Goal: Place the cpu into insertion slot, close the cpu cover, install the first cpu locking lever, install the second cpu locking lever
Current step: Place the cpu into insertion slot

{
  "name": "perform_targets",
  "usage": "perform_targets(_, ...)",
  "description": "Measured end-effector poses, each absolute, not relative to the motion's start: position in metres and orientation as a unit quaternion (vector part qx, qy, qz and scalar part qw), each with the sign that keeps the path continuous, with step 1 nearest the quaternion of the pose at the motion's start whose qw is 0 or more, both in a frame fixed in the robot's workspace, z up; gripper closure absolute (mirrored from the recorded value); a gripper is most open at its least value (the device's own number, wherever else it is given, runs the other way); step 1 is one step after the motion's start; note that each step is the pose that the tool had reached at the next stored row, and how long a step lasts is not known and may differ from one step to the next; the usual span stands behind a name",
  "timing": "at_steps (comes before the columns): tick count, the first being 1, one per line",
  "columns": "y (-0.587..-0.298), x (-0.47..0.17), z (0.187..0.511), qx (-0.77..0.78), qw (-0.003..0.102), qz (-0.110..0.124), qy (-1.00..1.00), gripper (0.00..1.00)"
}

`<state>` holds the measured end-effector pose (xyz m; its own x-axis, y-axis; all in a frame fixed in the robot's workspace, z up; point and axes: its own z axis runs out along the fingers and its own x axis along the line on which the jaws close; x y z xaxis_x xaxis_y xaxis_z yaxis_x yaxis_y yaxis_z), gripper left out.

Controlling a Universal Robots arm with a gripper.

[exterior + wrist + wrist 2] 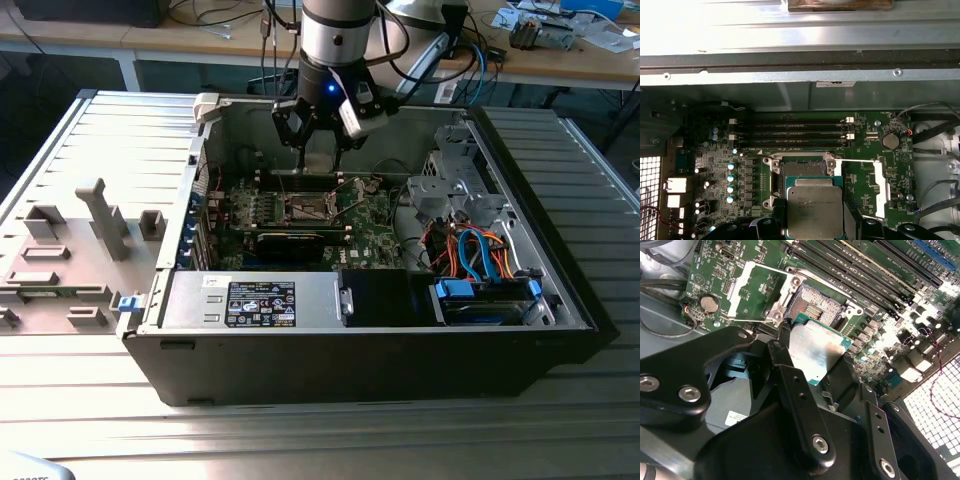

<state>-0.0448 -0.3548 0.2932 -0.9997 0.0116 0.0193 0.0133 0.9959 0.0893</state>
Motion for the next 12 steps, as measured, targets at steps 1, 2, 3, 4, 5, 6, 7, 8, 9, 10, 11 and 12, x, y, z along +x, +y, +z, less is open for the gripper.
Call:
perform_targets(1,-0.3548,-0.0448,0.2930,-0.006,0.009,-0.045,-0.999,0.46)
perform_targets(2,-0.3548,-0.0448,0.2928,-0.006,0.009,-0.045,-0.999,0.46)
perform_targets(3,-0.3548,-0.0448,0.2926,-0.006,0.009,-0.045,-0.999,0.46)
perform_targets(4,-0.3548,-0.0448,0.2924,-0.006,0.009,-0.045,-0.999,0.46)
perform_targets(5,-0.3548,-0.0448,0.2922,-0.006,0.009,-0.045,-0.999,0.46)
perform_targets(6,-0.3548,-0.0448,0.2920,-0.006,0.009,-0.045,-0.999,0.46)
perform_targets(7,-0.3548,-0.0448,0.2918,-0.006,0.009,-0.045,-0.999,0.46)
perform_targets(8,-0.3548,-0.0448,0.2914,-0.006,0.009,-0.045,-0.999,0.46)
perform_targets(9,-0.3548,-0.0448,0.2912,-0.006,0.009,-0.045,-0.999,0.46)
perform_targets(10,-0.3548,-0.0448,0.2910,-0.006,0.009,-0.045,-0.999,0.46)
perform_targets(11,-0.3548,-0.0448,0.2909,-0.006,0.009,-0.045,-0.999,0.46)
perform_targets(12,-0.3548,-0.0448,0.2907,-0.006,0.009,-0.045,-0.999,0.46)
